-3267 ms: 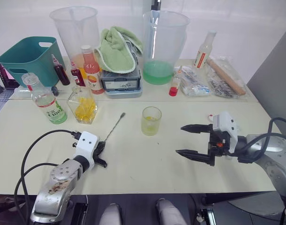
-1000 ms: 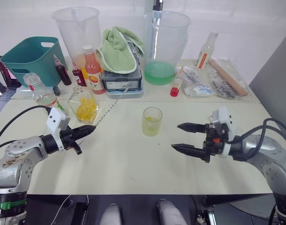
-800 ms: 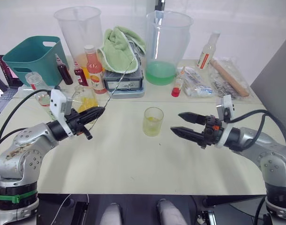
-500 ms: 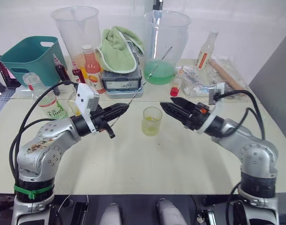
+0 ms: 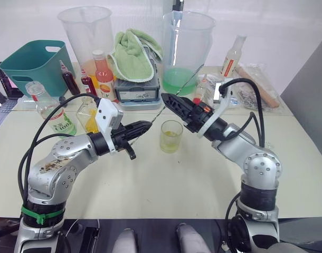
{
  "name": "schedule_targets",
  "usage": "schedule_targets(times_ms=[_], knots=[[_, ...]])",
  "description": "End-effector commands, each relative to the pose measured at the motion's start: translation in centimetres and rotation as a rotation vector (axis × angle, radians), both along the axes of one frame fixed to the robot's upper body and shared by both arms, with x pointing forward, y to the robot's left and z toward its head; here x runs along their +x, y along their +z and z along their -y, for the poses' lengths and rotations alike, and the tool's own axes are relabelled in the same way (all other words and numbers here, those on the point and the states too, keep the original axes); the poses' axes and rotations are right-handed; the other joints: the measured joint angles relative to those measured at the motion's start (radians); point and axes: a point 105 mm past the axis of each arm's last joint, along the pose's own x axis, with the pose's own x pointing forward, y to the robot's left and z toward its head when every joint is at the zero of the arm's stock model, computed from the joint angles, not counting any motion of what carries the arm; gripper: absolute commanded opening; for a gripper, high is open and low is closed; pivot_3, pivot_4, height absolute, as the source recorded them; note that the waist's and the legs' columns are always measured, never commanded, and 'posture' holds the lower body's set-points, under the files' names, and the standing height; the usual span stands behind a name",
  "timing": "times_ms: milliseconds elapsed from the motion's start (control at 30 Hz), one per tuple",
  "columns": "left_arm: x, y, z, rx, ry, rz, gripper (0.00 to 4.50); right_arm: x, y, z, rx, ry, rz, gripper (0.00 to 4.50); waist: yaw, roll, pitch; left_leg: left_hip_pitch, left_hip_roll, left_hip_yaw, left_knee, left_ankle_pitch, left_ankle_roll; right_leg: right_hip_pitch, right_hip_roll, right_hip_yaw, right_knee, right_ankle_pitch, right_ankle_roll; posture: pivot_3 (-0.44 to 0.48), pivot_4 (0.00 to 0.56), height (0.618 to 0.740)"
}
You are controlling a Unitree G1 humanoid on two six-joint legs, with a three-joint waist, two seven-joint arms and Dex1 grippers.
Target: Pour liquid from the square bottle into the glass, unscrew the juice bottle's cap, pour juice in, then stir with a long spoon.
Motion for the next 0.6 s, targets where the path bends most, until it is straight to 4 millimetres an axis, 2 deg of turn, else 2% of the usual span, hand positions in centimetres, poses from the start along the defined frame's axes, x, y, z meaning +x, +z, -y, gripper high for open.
schedule_targets(times_ms=[33, 133, 167, 433, 600], knots=[[-0.12, 1.12, -0.06, 0.011, -0.005, 0.066, 0.00, -0.28, 1.17, 0.24, 0.042, -0.004, 0.027, 3.96, 0.000, 0.000, 0.000, 0.000, 0.000, 0.000, 0.000, 0.000, 0.000, 0.000, 0.000, 0.000, 0.000, 0.000, 0.000, 0.000, 0.150, 0.723], [-0.06, 1.16, -0.05, 0.010, -0.005, 0.068, 0.00, -0.23, 1.18, 0.21, 0.049, -0.008, 0.017, 3.04, 0.000, 0.000, 0.000, 0.000, 0.000, 0.000, 0.000, 0.000, 0.000, 0.000, 0.000, 0.000, 0.000, 0.000, 0.000, 0.000, 0.150, 0.723], [-0.02, 1.18, -0.02, 0.008, -0.005, 0.069, 0.00, -0.26, 1.17, 0.15, 0.049, -0.004, 0.015, 2.55, 0.000, 0.000, 0.000, 0.000, 0.000, 0.000, 0.000, 0.000, 0.000, 0.000, 0.000, 0.000, 0.000, 0.000, 0.000, 0.000, 0.150, 0.723], [-0.02, 1.26, 0.18, 0.004, -0.010, 0.074, 0.00, -0.06, 0.91, 0.33, 0.078, -0.008, -0.014, 0.03, 0.000, 0.000, 0.000, 0.000, 0.000, 0.000, 0.000, 0.000, 0.000, 0.000, 0.000, 0.000, 0.000, 0.000, 0.000, 0.000, 0.150, 0.723], [-0.06, 1.17, 0.29, 0.003, -0.012, 0.072, 0.00, 0.08, 0.92, 0.64, 0.096, -0.016, -0.020, 0.03, 0.000, 0.000, 0.000, 0.000, 0.000, 0.000, 0.000, 0.000, 0.000, 0.000, 0.000, 0.000, 0.000, 0.000, 0.000, 0.000, 0.150, 0.723]])
